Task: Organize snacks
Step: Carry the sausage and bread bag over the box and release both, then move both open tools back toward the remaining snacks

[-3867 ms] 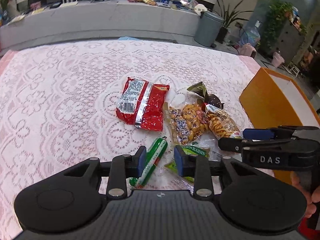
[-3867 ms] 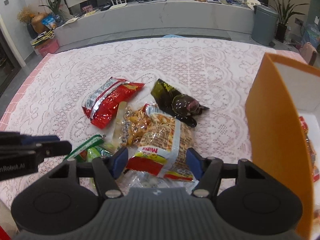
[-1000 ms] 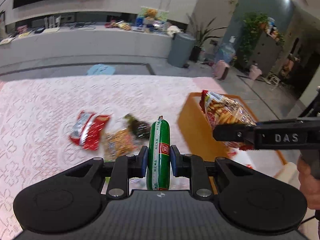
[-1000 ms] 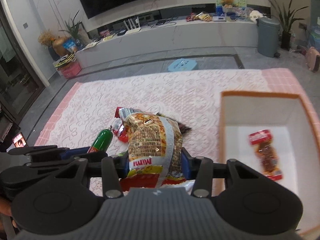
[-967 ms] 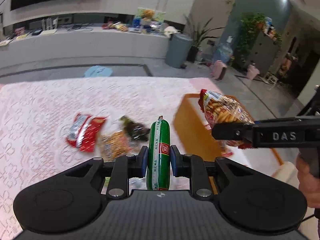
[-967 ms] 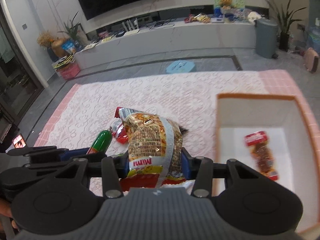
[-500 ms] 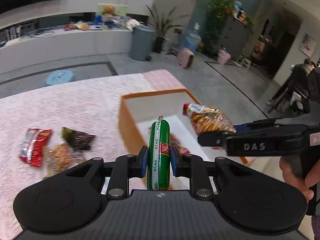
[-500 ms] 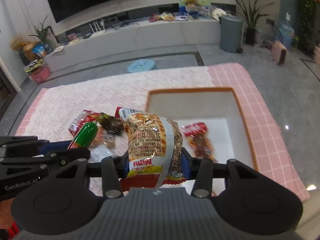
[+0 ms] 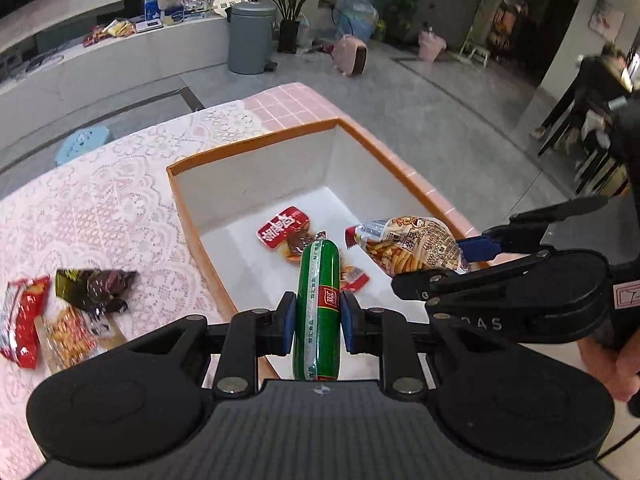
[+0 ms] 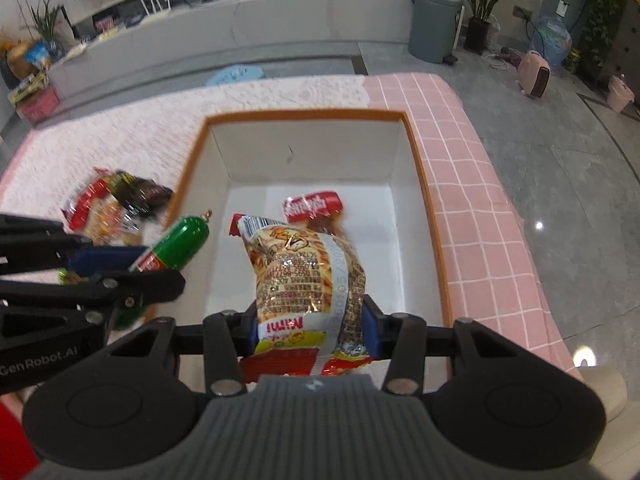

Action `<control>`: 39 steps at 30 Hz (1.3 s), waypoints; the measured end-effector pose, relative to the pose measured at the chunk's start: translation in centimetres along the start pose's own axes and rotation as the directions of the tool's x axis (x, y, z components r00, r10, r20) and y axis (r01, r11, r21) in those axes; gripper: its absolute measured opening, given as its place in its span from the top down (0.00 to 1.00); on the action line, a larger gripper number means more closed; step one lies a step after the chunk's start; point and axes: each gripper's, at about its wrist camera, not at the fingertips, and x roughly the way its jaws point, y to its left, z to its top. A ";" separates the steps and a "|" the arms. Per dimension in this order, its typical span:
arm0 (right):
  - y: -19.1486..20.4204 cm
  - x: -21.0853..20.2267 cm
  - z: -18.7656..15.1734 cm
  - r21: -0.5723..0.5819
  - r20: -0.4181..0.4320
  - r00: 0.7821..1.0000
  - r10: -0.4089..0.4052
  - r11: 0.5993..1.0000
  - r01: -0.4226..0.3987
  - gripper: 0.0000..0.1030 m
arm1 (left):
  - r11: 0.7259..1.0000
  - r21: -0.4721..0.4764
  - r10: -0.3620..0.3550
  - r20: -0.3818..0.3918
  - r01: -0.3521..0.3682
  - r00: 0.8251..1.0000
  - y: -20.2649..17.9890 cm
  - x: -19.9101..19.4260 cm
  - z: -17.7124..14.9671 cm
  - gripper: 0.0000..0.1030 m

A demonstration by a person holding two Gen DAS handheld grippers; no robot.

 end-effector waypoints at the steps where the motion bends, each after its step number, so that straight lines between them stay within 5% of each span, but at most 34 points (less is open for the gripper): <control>1: 0.0 0.5 0.1 -0.017 -0.008 1.000 -0.008 1.000 0.008 0.56 | 1.000 0.016 0.010 -0.007 -0.009 1.000 -0.3 0.4 0.2 0.76; 7: 0.2 3.1 0.5 -0.119 -0.046 0.999 -0.026 0.993 0.020 0.56 | 0.997 0.076 0.028 -0.052 -0.024 0.998 -0.8 2.5 0.6 0.76; 26: -0.5 8.5 0.0 -0.196 -0.157 0.987 -0.043 0.981 0.012 0.55 | 0.969 0.239 0.094 -0.113 -0.065 0.989 -2.3 7.1 0.0 0.75; 39: 0.5 9.1 0.3 -0.233 -0.199 0.977 -0.079 0.972 0.031 0.48 | 0.953 0.289 0.120 -0.083 -0.092 0.989 -2.6 6.3 -0.1 0.73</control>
